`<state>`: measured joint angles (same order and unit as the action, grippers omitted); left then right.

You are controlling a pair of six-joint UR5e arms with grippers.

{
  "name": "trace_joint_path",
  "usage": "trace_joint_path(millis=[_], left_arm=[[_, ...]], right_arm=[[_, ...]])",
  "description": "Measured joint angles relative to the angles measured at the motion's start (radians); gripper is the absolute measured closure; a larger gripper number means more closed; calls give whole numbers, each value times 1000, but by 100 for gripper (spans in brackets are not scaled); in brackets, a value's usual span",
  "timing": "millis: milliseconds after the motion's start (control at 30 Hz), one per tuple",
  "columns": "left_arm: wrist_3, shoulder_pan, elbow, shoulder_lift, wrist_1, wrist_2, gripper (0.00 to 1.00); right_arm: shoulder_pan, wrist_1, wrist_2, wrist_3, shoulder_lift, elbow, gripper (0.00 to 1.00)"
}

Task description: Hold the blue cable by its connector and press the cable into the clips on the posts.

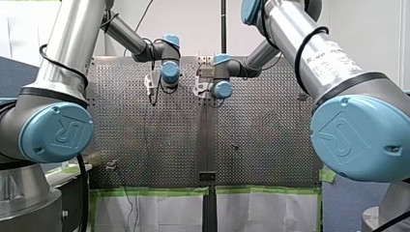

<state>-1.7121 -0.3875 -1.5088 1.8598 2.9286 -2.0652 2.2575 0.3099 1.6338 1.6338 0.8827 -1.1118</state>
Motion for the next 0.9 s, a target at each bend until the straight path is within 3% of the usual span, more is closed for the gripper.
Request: trace_joint_path(millis=[467,900], left_arm=[[18,-1,29,0,-2,-28,0],[31,-3,29,0,-60,-44,0]], right_arm=[[1,-1,0,-1,-1,0,100],[1,-1,0,-1,-3,0,100]])
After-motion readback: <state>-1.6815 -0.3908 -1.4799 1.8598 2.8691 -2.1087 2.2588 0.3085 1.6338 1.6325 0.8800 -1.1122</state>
